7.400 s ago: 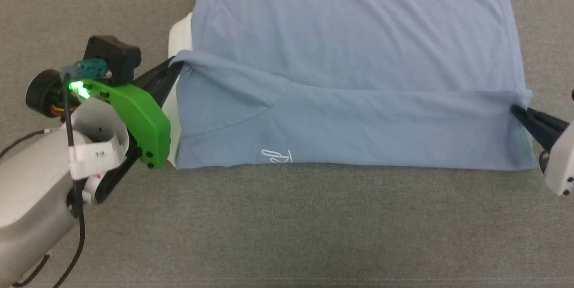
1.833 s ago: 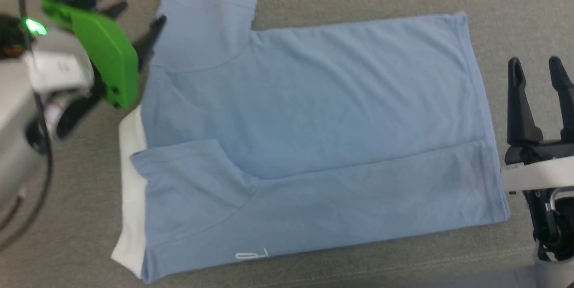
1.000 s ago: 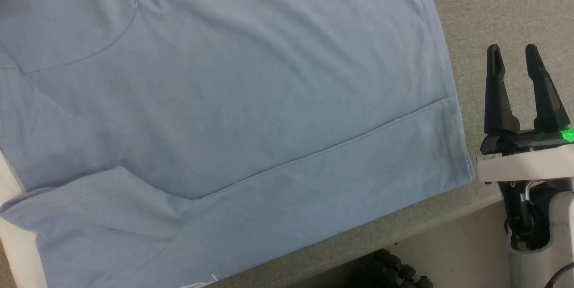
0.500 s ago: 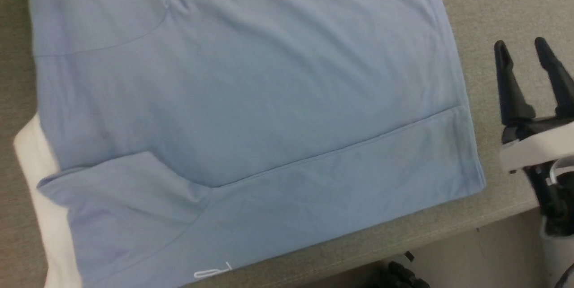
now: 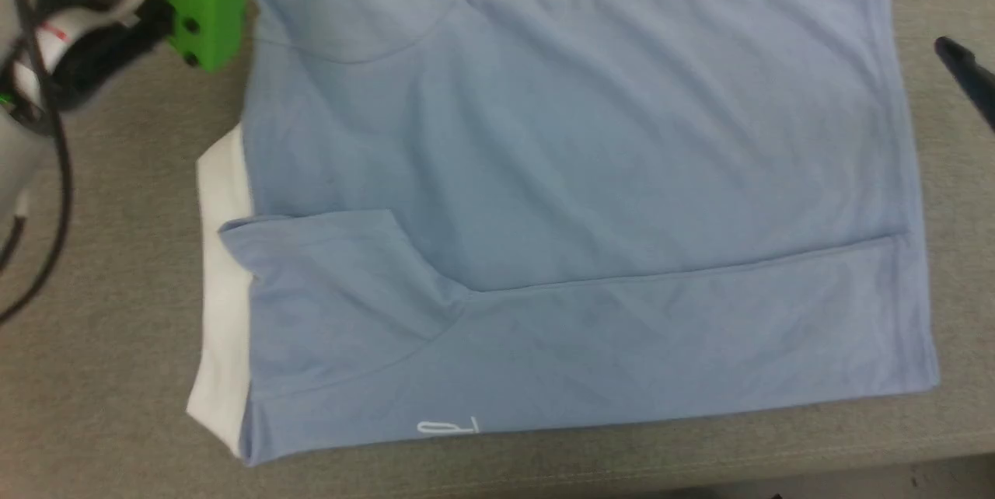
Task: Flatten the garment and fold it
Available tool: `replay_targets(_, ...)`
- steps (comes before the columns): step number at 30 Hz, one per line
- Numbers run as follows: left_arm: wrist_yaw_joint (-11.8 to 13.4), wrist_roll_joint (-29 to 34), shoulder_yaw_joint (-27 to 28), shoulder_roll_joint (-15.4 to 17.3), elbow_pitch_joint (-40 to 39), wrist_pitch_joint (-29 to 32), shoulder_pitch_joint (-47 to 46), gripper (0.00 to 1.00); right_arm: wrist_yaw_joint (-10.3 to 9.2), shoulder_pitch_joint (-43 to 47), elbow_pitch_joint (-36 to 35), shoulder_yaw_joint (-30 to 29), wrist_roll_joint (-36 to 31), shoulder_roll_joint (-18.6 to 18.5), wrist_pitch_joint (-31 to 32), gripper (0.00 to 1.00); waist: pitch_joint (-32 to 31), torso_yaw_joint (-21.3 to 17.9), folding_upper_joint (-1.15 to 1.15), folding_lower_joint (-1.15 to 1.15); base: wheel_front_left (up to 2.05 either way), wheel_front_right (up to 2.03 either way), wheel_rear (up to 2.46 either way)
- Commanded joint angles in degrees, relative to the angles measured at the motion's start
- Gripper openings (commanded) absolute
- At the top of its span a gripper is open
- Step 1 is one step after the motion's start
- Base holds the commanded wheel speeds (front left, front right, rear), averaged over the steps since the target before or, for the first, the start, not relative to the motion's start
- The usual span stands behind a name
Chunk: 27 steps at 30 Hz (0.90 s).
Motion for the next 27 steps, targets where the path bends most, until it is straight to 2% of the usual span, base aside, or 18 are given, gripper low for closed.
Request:
replay_targets(1,1.2,0.6,-0.1,-0.1,-2.1,-0.8,1.7,0.00,-0.10,-2.7,1.1,1.8,0.9,-1.7,1.2,1.00,0.4,4.5,0.00,0.00,0.00,0.00,0.00)
replay_targets(7,5.1,2.3,-0.6,0.4,-10.7,-3.3,5.2,0.00,-0.10,-11.5,6.3,11.0,2.7,-8.7,5.4,1.00,2.5,8.6,0.00,0.00,0.00,0.00,0.00)
replay_targets(10,6.9,2.9,-0.8,0.1,-14.1,-4.3,6.5,0.00,-0.10,-14.9,9.1,15.7,2.6,-11.0,6.5,1.00,3.3,10.3,0.00,0.00,0.00,0.00,0.00)
replay_targets(16,9.5,4.3,-1.6,-0.3,-19.0,-5.1,8.2,0.00,-0.10,-18.7,13.7,24.0,3.6,-13.8,8.1,1.00,4.5,12.9,0.00,0.00,0.00,0.00,0.00)
replay_targets(21,11.4,4.5,-2.1,-1.2,-20.6,-5.6,9.5,0.00,-0.10,-19.2,16.7,28.6,5.2,-14.9,8.1,1.00,5.4,14.0,0.00,0.00,0.00,0.00,0.00)
replay_targets(22,11.6,4.6,-2.1,-1.3,-20.8,-5.7,9.7,0.00,-0.10,-19.2,17.2,29.4,5.5,-15.0,7.9,0.85,5.5,14.1,0.00,0.00,0.00,0.00,0.00)
replay_targets(24,11.8,4.7,-2.2,-1.3,-20.8,-5.9,10.0,0.00,-0.10,-19.3,17.9,30.5,6.0,-15.1,7.2,0.00,5.4,14.1,0.00,0.00,0.00,0.00,0.00)
replay_targets(27,12.0,4.7,-2.3,-1.1,-20.2,-6.1,10.5,0.00,-0.10,-20.1,18.9,31.0,6.6,-14.7,4.6,0.00,4.5,13.6,0.00,0.00,0.00,0.00,0.00)
